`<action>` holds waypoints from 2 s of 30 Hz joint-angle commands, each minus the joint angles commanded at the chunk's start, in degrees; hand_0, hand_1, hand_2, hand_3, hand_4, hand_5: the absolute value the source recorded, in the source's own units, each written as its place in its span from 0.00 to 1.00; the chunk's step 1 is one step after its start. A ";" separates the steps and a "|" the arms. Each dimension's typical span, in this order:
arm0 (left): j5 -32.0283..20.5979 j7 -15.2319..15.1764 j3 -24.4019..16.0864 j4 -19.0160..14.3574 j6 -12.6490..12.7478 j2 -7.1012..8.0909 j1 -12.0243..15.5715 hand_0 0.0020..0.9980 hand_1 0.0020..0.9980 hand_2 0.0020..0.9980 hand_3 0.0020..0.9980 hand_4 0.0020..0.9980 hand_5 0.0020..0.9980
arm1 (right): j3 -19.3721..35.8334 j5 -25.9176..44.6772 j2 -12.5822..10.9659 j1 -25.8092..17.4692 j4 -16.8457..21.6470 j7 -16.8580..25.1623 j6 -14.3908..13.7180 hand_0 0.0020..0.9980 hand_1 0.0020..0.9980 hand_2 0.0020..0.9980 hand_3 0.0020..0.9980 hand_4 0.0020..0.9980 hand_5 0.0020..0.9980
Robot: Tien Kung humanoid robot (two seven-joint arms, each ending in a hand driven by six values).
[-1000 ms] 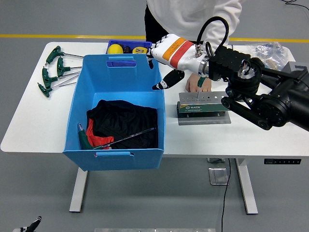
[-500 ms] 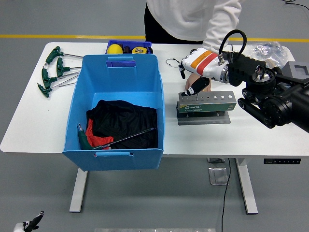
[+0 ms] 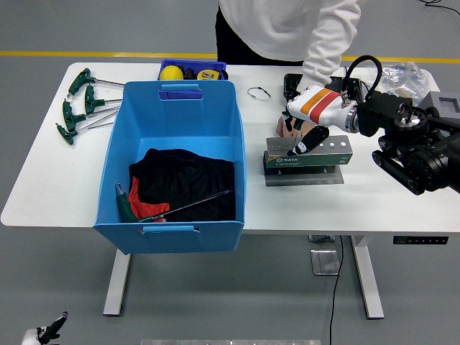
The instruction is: Lift tool from toolbox,place it in box,lift tool from toolbox,place it in box
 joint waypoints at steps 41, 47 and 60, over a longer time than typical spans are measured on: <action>-0.83 -1.19 0.99 -0.26 0.74 0.18 -3.17 0.74 0.65 0.73 0.71 0.76 0.71 | 7.44 -16.81 -0.50 0.24 -0.49 0.45 10.23 0.60 0.47 0.55 0.42 1.00 0.60; -0.48 -1.10 0.80 -0.25 0.75 0.24 -3.12 0.74 0.65 0.72 0.71 0.76 0.71 | 8.25 -18.53 -0.03 0.10 -0.41 0.26 12.18 0.54 0.41 0.49 0.40 1.00 0.61; 0.54 -0.72 0.29 -0.31 0.94 0.42 -2.77 0.73 0.64 0.72 0.71 0.76 0.70 | 8.98 -22.21 0.22 0.23 -0.05 0.44 12.90 0.36 0.29 0.35 0.29 1.00 0.64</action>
